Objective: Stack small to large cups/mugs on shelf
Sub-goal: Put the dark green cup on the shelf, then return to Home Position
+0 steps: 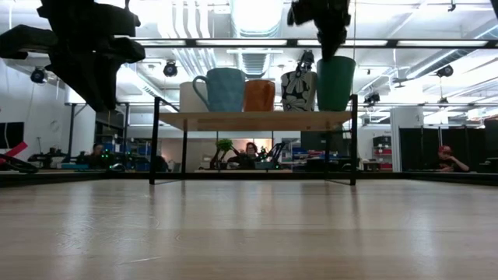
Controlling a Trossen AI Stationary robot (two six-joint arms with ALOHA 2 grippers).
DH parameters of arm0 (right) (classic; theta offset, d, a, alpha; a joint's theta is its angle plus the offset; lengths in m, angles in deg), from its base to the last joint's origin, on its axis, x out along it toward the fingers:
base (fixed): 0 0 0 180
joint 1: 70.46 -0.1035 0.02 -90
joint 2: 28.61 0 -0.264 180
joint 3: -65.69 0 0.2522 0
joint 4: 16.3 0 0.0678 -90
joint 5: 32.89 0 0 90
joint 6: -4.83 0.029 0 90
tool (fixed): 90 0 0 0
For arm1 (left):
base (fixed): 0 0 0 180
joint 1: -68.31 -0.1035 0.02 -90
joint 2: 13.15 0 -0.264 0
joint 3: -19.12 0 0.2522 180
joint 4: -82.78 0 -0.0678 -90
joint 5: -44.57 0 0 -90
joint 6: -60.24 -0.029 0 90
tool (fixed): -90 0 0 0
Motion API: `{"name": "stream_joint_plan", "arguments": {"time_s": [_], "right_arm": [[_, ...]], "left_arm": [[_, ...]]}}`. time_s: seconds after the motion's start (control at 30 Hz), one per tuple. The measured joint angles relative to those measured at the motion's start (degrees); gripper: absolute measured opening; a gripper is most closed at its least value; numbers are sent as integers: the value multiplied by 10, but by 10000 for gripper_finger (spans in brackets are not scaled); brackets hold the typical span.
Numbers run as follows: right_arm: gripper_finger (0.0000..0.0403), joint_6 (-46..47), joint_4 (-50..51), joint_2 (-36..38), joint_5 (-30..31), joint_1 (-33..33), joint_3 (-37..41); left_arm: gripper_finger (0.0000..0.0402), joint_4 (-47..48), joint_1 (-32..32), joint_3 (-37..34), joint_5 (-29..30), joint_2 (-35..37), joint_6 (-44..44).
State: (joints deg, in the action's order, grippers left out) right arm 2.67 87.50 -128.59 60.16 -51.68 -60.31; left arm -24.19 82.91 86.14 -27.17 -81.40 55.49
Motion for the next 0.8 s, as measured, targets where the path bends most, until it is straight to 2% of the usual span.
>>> {"name": "stream_joint_plan", "arguments": {"time_s": [0.2,0.4,0.5,0.6,0.7,0.8], "right_arm": [[135,-7,0,3,0,0,-78],[141,-13,0,3,0,-8,-121],[140,-45,0,3,10,-23,-145],[135,-58,0,3,88,-55,-183],[128,-51,-1,8,168,-95,-226],[120,-28,-8,44,198,-135,-222]], "left_arm": [[80,-1,0,-1,0,0,0],[80,0,0,-3,0,0,0],[80,-2,0,-3,12,0,0],[80,-5,0,-3,58,0,1],[80,-2,0,3,148,0,27],[80,15,0,26,247,1,80]]}}
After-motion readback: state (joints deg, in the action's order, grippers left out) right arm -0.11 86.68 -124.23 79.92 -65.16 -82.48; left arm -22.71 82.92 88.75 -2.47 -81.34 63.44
